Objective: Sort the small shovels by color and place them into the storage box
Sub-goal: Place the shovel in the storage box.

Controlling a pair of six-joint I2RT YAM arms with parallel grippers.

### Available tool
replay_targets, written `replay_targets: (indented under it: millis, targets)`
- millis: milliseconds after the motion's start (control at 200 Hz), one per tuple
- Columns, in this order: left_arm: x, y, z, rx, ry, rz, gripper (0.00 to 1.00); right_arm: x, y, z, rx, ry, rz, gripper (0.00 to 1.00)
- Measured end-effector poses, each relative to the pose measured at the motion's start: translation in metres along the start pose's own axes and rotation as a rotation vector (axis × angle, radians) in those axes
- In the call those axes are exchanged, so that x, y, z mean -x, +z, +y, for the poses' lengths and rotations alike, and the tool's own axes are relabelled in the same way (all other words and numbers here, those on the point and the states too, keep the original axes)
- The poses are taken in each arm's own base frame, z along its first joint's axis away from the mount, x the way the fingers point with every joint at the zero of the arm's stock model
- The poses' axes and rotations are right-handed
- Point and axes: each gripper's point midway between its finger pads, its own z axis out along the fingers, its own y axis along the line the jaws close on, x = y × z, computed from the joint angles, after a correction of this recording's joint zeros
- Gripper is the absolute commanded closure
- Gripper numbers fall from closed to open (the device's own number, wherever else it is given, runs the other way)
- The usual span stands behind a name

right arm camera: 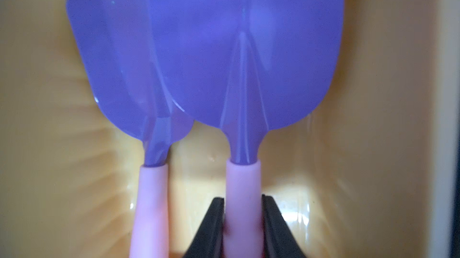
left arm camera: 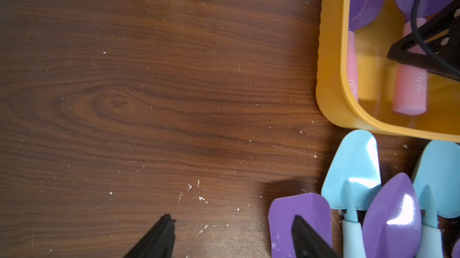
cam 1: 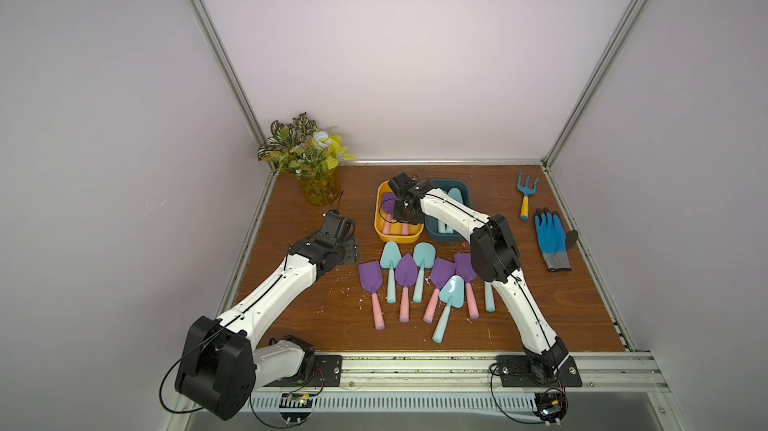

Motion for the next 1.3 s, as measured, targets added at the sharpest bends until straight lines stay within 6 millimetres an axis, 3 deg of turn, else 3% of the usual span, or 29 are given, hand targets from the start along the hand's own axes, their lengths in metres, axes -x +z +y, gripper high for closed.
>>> replay_targets:
  millis: [195, 690, 1181, 1296]
  targets:
    - [0.000, 0.000, 0.000, -0.001, 0.000, 0.000, 0.24, -0.007, 0.011, -0.003, -0.016, -0.004, 0.019, 0.83]
    - [0.000, 0.000, 0.000, -0.005, -0.001, 0.003, 0.24, -0.004, 0.009, -0.001, -0.010, -0.002, 0.015, 0.69]
    - [0.000, 0.000, 0.000, -0.005, -0.001, 0.004, 0.24, 0.009, -0.012, 0.010, 0.015, -0.018, -0.017, 0.61]
    - [-0.001, 0.000, 0.001, -0.004, -0.001, 0.008, 0.24, 0.013, -0.030, 0.011, 0.014, -0.034, -0.038, 0.61]
